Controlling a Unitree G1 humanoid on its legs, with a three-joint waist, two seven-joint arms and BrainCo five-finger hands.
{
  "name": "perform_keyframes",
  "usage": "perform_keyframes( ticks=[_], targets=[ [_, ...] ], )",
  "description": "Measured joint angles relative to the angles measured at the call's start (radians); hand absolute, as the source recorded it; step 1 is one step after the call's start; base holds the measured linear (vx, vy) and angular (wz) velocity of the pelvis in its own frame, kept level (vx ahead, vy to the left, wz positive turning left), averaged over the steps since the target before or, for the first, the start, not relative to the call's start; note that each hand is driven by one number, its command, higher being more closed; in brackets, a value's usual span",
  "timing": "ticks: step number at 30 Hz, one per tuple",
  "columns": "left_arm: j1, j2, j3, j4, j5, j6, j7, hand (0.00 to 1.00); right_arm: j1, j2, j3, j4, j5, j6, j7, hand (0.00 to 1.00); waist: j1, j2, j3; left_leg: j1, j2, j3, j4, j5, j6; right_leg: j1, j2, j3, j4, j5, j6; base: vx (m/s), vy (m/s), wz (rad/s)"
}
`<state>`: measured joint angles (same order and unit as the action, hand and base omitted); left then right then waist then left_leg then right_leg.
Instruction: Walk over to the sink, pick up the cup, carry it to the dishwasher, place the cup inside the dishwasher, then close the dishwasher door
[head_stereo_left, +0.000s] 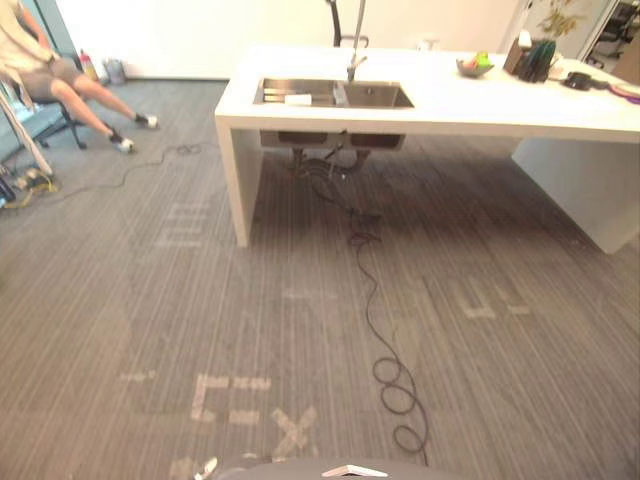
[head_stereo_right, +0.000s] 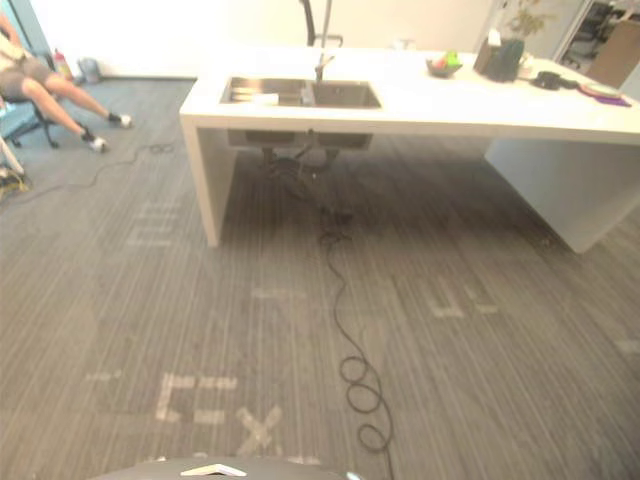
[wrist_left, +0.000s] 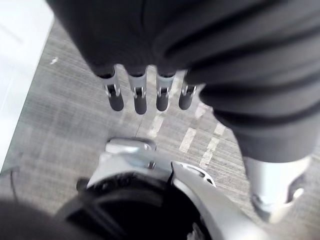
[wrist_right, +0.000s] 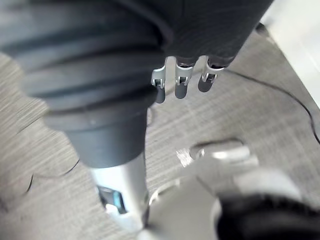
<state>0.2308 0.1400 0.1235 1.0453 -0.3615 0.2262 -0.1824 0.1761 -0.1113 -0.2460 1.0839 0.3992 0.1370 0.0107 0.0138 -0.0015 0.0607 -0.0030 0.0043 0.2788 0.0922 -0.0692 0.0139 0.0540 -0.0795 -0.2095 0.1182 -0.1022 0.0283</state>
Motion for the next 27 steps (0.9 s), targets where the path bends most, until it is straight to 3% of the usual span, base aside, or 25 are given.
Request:
perform_keyframes(
  ticks=[5, 9, 11, 14, 19, 22, 25, 27],
  targets=[
    [-0.023, -0.017, -0.009, 0.045, -0.030, 0.015, -0.070, 0.00, -0.012, -0.005, -0.113, 0.040, 0.081, 0.047, 0.017, 0.00, -0.002, 0.026, 0.006, 0.061, -0.011, 0.013, -0.151, 0.108, -0.005, 0.036, 0.011, -0.042, -0.099, 0.054, 0.011, 0.10, -0.012, 0.05],
    [-0.028, -0.010, -0.017, 0.066, -0.053, 0.027, -0.088, 0.00, -0.023, 0.007, -0.153, 0.070, 0.161, 0.045, 0.028, 0.00, -0.010, 0.019, 0.015, 0.091, -0.016, -0.024, -0.170, 0.123, 0.006, 0.086, 0.014, -0.087, -0.118, 0.049, 0.021, 0.14, -0.040, 0.28],
    [-0.029, -0.009, -0.018, 0.069, -0.085, 0.027, -0.086, 0.00, -0.032, 0.013, -0.173, 0.070, 0.136, 0.040, 0.031, 0.00, -0.007, 0.018, 0.016, 0.093, -0.016, -0.036, -0.175, 0.123, 0.005, 0.097, 0.014, -0.108, -0.122, 0.045, 0.027, 0.09, -0.049, 0.23],
    [-0.055, -0.004, -0.027, 0.069, -0.090, 0.024, -0.088, 0.00, -0.060, 0.003, -0.168, 0.067, -0.044, 0.023, 0.042, 0.00, 0.014, 0.015, 0.034, 0.087, -0.014, -0.036, -0.176, 0.125, -0.002, 0.092, 0.017, -0.111, -0.123, 0.044, 0.028, 0.03, -0.042, 0.05],
    [-0.097, 0.028, -0.130, 0.066, -0.148, -0.025, -0.089, 0.00, -0.150, -0.012, -0.085, 0.065, 0.019, 0.017, 0.042, 0.00, 0.011, 0.007, 0.098, 0.061, -0.014, -0.060, -0.176, 0.140, -0.006, 0.069, 0.016, -0.133, -0.109, 0.046, 0.024, -0.05, -0.008, 0.12],
    [-0.077, 0.032, -0.128, 0.040, -0.178, -0.052, -0.046, 0.00, -0.161, 0.023, -0.059, 0.036, 0.115, 0.000, 0.032, 0.00, 0.020, -0.002, 0.102, 0.077, -0.019, -0.071, -0.177, 0.140, -0.005, 0.087, 0.011, -0.140, -0.110, 0.042, 0.028, -0.02, 0.013, 0.12],
    [-0.075, 0.033, -0.128, 0.027, -0.088, -0.053, 0.037, 0.00, -0.167, 0.024, -0.027, 0.028, 0.189, -0.004, 0.030, 0.00, 0.019, -0.006, 0.105, 0.072, -0.026, -0.082, -0.177, 0.142, -0.002, 0.086, 0.005, -0.152, -0.109, 0.039, 0.027, -0.02, 0.027, 0.12],
    [-0.074, 0.034, -0.127, 0.034, -0.086, -0.053, 0.048, 0.00, -0.163, 0.027, -0.010, 0.029, 0.187, -0.002, 0.029, 0.00, 0.016, -0.010, 0.108, 0.072, -0.026, -0.077, -0.177, 0.139, 0.000, 0.085, 0.005, -0.148, -0.109, 0.034, 0.032, -0.02, 0.021, -0.05]
  ],
)
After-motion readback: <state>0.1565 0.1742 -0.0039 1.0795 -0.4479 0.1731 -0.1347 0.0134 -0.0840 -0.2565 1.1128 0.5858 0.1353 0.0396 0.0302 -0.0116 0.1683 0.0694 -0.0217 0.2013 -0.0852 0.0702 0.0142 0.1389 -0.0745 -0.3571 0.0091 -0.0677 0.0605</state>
